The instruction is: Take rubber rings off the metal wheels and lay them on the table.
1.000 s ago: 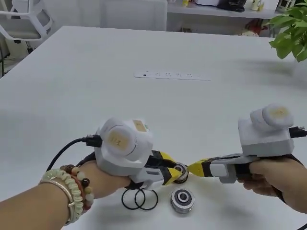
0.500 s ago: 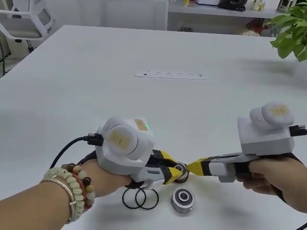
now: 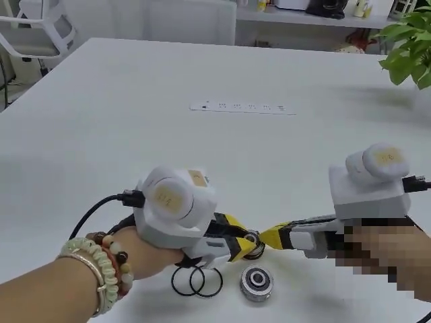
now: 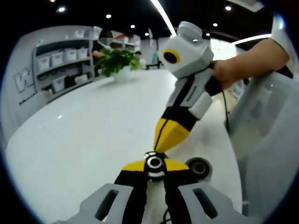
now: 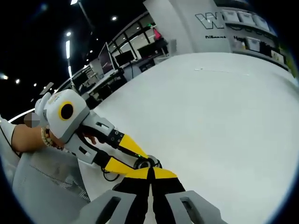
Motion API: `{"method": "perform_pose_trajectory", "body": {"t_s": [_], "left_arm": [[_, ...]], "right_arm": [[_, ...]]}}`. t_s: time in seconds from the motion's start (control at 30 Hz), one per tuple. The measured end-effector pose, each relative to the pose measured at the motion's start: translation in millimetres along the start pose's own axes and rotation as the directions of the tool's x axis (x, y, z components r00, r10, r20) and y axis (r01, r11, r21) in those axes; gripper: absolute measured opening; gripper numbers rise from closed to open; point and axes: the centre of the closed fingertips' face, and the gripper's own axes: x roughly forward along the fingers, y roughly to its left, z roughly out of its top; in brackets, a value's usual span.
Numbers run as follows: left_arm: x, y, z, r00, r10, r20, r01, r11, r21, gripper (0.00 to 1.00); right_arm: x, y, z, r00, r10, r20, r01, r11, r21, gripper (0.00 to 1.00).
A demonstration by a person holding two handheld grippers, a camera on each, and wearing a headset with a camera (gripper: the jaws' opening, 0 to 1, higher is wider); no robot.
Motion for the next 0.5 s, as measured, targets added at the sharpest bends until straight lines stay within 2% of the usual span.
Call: {"method": "perform_pose_trajectory", "body": {"t_s": [0.13, 0.3, 0.33, 0.37, 0.4, 0.5], "left_arm": [[0.0, -0.1, 0.0, 1.0000, 0.001, 0.000, -0.001, 1.000, 0.002, 0.13], [0.2, -0.2, 0.1, 1.0000, 0.001, 0.002, -0.001, 1.000, 0.000, 0.13], [0.5, -0.2, 0.3, 1.0000, 0.001, 0.002, -0.001, 1.000, 0.000, 0.13], [0.5, -0.1, 0.3, 1.0000, 0.002, 0.002, -0.002, 1.000, 0.000, 0.13], [0.5, -0.1, 0.3, 1.0000, 0.003, 0.001, -0.003, 1.000, 0.000, 0.13], [0.6, -0.1, 0.4, 1.0000, 0.009, 0.001, -0.009, 1.000, -0.010, 0.13]], "right_arm": [[0.3, 1.7, 0.4, 1.0000, 0.006, 0.002, -0.006, 1.000, -0.004, 0.00], [2.3, 8.1, 3.9, 0.9990, 0.039, 0.021, -0.038, 0.999, -0.014, 0.00], [2.3, 16.1, 15.2, 0.9941, 0.076, 0.077, -0.077, 0.997, 0.001, 0.00], [0.8, 13.4, 13.9, 0.9967, 0.057, 0.058, -0.057, 0.998, 0.002, 0.00], [1.4, 11.2, 17.4, 0.9969, 0.036, 0.070, -0.034, 0.999, -0.029, 0.00], [2.5, 9.9, 13.3, 0.9980, 0.031, 0.055, -0.030, 0.999, -0.028, 0.00]]}}
